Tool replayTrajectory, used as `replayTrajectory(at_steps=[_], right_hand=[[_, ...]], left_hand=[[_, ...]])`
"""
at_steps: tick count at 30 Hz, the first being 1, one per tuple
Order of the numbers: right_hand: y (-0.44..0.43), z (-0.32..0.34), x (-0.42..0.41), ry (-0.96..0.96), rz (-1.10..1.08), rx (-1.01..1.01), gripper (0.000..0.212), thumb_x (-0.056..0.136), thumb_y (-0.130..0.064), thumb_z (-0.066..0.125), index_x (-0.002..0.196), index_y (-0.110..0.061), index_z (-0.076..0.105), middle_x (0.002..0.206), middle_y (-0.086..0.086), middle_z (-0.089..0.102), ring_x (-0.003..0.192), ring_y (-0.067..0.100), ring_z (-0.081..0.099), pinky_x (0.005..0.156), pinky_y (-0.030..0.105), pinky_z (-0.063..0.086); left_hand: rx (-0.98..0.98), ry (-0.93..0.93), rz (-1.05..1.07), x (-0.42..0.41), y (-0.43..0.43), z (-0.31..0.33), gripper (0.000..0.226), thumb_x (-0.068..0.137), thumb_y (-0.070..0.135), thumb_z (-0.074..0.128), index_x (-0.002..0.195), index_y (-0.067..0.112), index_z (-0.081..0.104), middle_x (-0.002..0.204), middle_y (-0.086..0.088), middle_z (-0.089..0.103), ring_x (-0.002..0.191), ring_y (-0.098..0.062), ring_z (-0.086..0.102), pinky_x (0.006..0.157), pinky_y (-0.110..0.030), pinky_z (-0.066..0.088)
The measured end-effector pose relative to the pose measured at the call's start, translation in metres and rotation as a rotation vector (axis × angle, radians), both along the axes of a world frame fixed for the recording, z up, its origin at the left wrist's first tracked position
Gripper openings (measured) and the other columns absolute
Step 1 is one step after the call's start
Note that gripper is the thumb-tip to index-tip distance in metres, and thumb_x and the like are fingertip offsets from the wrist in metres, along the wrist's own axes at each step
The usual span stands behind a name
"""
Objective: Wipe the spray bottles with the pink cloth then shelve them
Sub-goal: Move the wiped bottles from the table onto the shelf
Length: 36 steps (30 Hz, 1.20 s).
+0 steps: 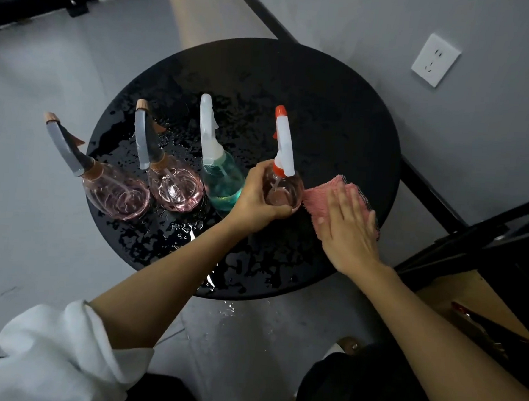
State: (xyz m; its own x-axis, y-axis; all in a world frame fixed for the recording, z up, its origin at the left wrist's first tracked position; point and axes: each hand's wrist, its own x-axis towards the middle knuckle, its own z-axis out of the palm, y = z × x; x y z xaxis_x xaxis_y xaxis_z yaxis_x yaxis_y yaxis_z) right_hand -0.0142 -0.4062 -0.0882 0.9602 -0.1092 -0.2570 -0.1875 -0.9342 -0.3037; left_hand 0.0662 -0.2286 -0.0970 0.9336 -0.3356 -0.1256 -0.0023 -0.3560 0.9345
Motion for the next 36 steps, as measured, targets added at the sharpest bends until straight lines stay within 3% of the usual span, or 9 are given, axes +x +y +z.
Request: replayTrajectory(at_steps=[4,10,13,18,21,27,32,36], right_hand=[[0.008,0.002,-0.026,0.163,0.037,0.007,0.064,0.105,-0.041,0.022,0.155,-0.019,-0.013,0.162,-0.001,-0.022,0.149,0.021,-0.023,0.119,0.049,-0.008],[0.021,-0.006,-0.028,0.288,-0.002,0.012,0.068,0.105,-0.044,0.023,0.153,-0.018,-0.016,0.160,0.002,-0.027,0.147,0.025,-0.026,0.119,0.053,-0.006],[0.022,0.001,-0.018,0.209,-0.052,0.047,0.063,0.105,-0.039,0.027,0.156,-0.016,-0.001,0.165,0.003,-0.012,0.151,0.025,-0.013,0.120,0.051,0.002],[0.015,0.019,0.002,-0.073,-0.188,0.184,0.054,0.102,-0.028,0.042,0.151,-0.008,0.029,0.161,0.009,0.024,0.150,0.024,0.019,0.120,0.041,0.020],[0.015,0.031,0.005,-0.124,-0.218,0.259,0.051,0.100,-0.024,0.047,0.147,-0.005,0.038,0.154,0.011,0.037,0.142,0.026,0.032,0.113,0.036,0.028],[0.015,0.048,-0.010,-0.184,-0.330,0.396,0.048,0.099,-0.021,0.051,0.144,-0.006,0.041,0.145,0.011,0.049,0.132,0.027,0.047,0.103,0.031,0.036],[0.013,0.054,-0.027,-0.189,-0.383,0.503,0.048,0.099,-0.022,0.052,0.143,-0.009,0.042,0.145,0.007,0.049,0.133,0.022,0.046,0.104,0.028,0.034],[0.007,0.056,-0.024,-0.206,-0.407,0.549,0.045,0.098,-0.022,0.052,0.141,-0.010,0.043,0.142,0.006,0.051,0.130,0.021,0.049,0.105,0.029,0.036]], left_hand=[[0.022,-0.028,0.023,-0.001,0.000,-0.007,0.101,0.054,0.039,0.082,0.141,0.023,0.034,0.135,-0.010,0.046,0.123,-0.019,0.054,0.104,-0.041,0.049],[0.016,-0.112,0.092,-0.014,0.004,-0.011,0.104,0.066,0.033,0.087,0.151,0.015,0.029,0.148,-0.006,0.041,0.135,-0.017,0.046,0.111,-0.043,0.043],[0.014,-0.124,0.142,-0.028,0.009,-0.005,0.097,0.070,0.038,0.084,0.149,0.016,0.033,0.147,-0.002,0.045,0.135,-0.011,0.046,0.112,-0.039,0.042],[-0.067,-0.175,0.254,-0.059,0.023,0.027,0.045,0.085,0.026,0.065,0.126,0.014,0.055,0.127,-0.002,0.060,0.119,-0.007,0.058,0.105,-0.036,0.049],[-0.118,-0.232,0.286,-0.068,0.029,0.048,0.032,0.088,0.023,0.061,0.118,0.013,0.058,0.120,-0.004,0.062,0.113,-0.009,0.061,0.101,-0.037,0.051],[-0.197,-0.292,0.314,-0.056,0.013,0.073,0.035,0.088,0.019,0.066,0.121,0.014,0.057,0.124,-0.005,0.062,0.118,-0.016,0.060,0.103,-0.045,0.050],[-0.132,-0.226,0.248,-0.038,-0.010,0.066,0.057,0.085,0.019,0.075,0.135,0.014,0.049,0.136,-0.004,0.055,0.126,-0.015,0.055,0.105,-0.034,0.049],[-0.076,-0.256,0.192,-0.026,-0.022,0.055,0.065,0.084,0.017,0.077,0.139,0.010,0.045,0.125,-0.002,0.060,0.113,-0.012,0.060,0.098,-0.026,0.051]])
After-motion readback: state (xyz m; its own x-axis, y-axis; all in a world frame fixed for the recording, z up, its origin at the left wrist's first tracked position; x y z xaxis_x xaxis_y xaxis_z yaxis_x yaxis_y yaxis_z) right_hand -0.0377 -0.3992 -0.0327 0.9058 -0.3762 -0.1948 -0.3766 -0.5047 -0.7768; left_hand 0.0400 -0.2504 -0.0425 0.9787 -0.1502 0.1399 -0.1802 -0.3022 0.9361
